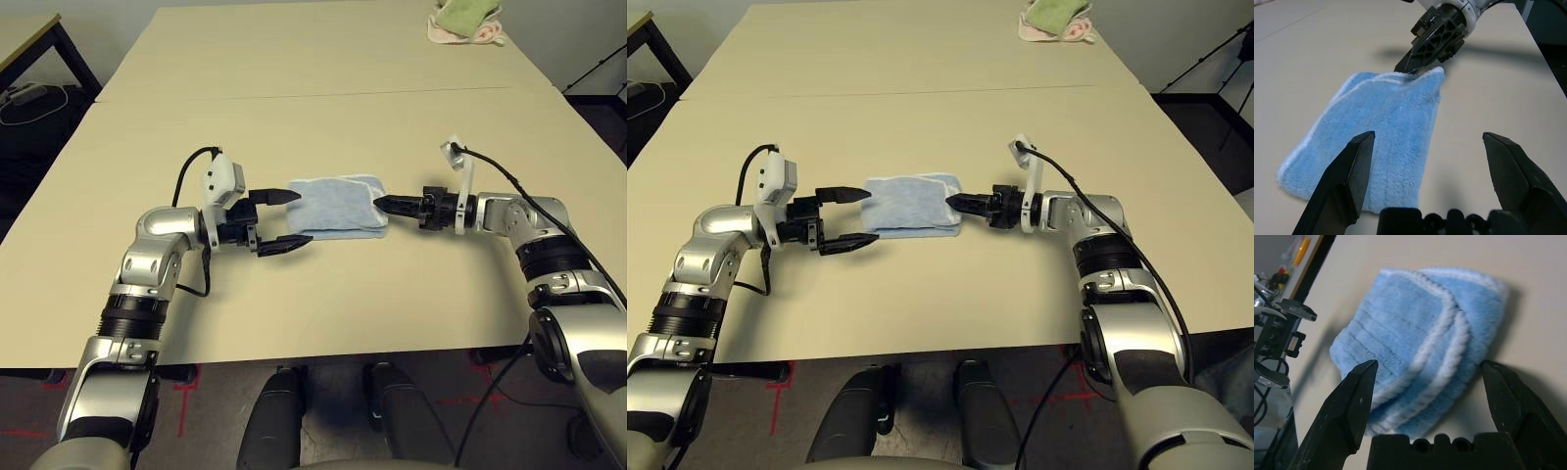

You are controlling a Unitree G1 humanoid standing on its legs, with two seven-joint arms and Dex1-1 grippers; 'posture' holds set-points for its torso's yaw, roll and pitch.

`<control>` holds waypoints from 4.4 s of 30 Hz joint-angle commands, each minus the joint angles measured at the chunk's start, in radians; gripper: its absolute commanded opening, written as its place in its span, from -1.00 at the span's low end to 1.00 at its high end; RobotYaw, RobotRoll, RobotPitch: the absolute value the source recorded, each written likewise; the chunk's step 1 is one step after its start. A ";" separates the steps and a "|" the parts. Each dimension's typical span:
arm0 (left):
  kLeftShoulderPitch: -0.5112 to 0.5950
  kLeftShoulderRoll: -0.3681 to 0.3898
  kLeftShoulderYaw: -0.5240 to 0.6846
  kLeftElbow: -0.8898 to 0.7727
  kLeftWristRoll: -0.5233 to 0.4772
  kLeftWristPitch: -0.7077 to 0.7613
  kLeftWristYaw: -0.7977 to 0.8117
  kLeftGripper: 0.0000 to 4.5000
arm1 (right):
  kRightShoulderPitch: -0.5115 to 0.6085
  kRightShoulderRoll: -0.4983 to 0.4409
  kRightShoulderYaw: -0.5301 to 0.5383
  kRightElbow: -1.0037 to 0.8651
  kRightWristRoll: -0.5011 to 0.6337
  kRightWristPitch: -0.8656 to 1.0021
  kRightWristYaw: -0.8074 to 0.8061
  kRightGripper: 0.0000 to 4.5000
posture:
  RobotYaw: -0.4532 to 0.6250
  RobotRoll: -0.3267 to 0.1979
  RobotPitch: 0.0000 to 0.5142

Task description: Fold the towel and set it aside.

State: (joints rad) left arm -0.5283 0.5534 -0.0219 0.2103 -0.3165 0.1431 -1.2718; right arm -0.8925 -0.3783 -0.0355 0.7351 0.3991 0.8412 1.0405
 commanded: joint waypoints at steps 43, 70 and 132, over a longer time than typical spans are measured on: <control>-0.010 0.010 -0.049 -0.023 0.004 0.016 -0.005 1.00 | -0.024 -0.011 -0.139 0.031 0.008 -0.065 -0.139 -0.99 | -0.02 0.25 -0.51; -0.050 -0.007 -0.051 0.032 0.006 0.032 0.020 1.00 | 0.161 -0.043 -0.393 -0.062 -0.004 -0.487 -0.776 -0.99 | -0.13 0.25 -0.51; -0.054 -0.001 -0.052 0.043 0.011 0.027 0.025 1.00 | 0.324 0.207 -0.532 -0.487 0.248 -0.153 -1.212 -0.99 | -0.13 0.25 -0.55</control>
State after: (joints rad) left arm -0.5806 0.5470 -0.0593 0.2532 -0.3141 0.1689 -1.2403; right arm -0.5816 -0.1876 -0.5773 0.2562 0.6310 0.6564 -0.1535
